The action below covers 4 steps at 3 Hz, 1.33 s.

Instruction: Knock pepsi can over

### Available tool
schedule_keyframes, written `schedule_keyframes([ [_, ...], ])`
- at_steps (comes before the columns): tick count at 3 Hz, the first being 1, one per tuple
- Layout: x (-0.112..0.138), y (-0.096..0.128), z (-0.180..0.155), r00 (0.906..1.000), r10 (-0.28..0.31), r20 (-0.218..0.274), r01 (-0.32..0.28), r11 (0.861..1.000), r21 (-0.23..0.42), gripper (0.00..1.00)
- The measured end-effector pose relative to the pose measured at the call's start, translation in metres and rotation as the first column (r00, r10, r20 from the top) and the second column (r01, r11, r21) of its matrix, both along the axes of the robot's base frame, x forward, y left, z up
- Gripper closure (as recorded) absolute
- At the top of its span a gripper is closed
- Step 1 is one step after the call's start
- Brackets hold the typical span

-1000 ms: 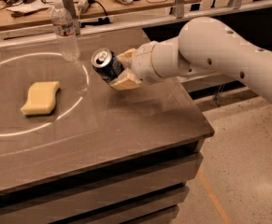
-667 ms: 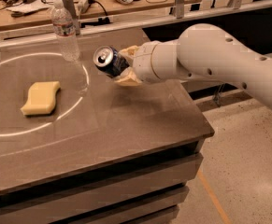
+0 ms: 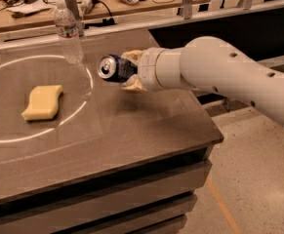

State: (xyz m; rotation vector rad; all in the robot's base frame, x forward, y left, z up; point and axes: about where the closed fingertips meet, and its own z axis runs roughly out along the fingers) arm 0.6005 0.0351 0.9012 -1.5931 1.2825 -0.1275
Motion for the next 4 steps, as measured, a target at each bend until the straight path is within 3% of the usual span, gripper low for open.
schedule_keyframes([
  [1, 0.022, 0.015, -0.007, 0.9926, 0.121, -0.003, -0.121, 0.993, -0.010, 1.00],
  [2, 0.024, 0.015, 0.022, 0.9841, 0.174, 0.035, -0.173, 0.984, -0.039, 1.00],
  [3, 0.014, 0.023, 0.017, 0.9810, 0.183, 0.065, -0.170, 0.971, -0.167, 1.00],
  [4, 0.011, 0.039, 0.004, 0.9614, 0.269, 0.057, -0.244, 0.930, -0.275, 1.00],
])
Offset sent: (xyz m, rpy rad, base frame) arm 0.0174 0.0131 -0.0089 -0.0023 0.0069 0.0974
